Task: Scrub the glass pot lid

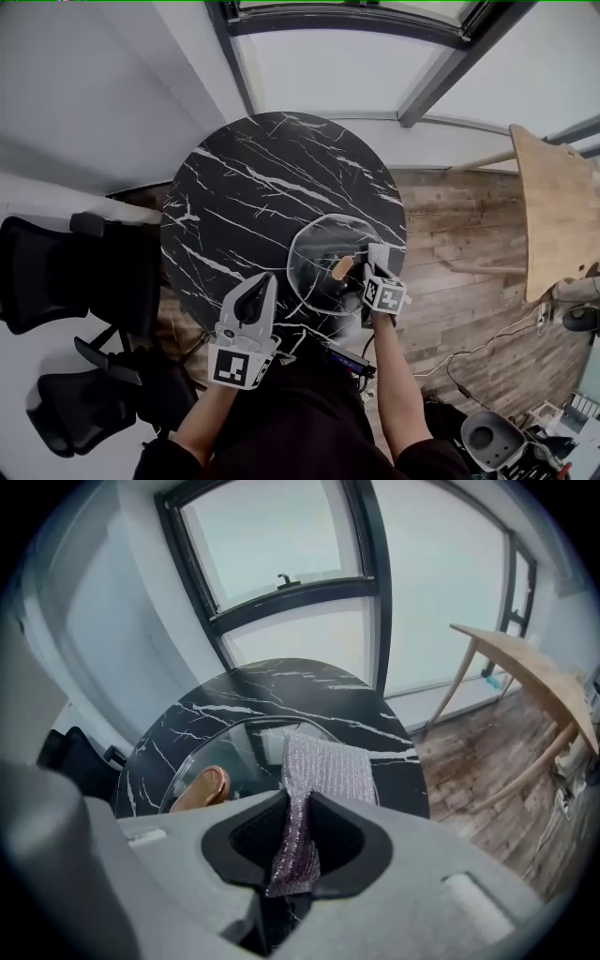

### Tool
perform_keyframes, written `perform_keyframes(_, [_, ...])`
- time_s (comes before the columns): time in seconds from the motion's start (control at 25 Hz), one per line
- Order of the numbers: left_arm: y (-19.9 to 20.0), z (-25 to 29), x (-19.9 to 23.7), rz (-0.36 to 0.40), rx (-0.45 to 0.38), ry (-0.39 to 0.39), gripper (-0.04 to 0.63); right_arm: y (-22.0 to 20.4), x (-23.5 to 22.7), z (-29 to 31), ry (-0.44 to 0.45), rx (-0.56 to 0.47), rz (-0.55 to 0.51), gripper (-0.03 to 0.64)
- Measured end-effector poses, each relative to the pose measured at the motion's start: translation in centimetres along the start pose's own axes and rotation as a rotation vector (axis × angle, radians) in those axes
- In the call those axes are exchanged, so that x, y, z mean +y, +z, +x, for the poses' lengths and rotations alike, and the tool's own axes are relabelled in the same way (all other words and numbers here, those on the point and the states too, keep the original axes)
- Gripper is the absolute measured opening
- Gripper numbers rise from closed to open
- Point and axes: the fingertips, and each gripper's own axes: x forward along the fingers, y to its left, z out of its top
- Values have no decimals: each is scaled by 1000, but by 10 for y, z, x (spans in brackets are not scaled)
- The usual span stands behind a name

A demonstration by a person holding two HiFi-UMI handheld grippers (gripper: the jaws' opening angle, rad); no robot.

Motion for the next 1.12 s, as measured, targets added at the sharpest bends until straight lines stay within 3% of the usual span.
perform_keyframes(0.24, [-3,-6,9,-14,-4,23,3,13,2,8,5,11,3,71])
perform_keyframes(0.88, [-7,-18,10,-16,12,23,3,53,24,42,52,136,-175,74])
perform_keyframes(1.12, [-14,-28,17,-7,42,30,3,59,52,51,111,173,-302,74])
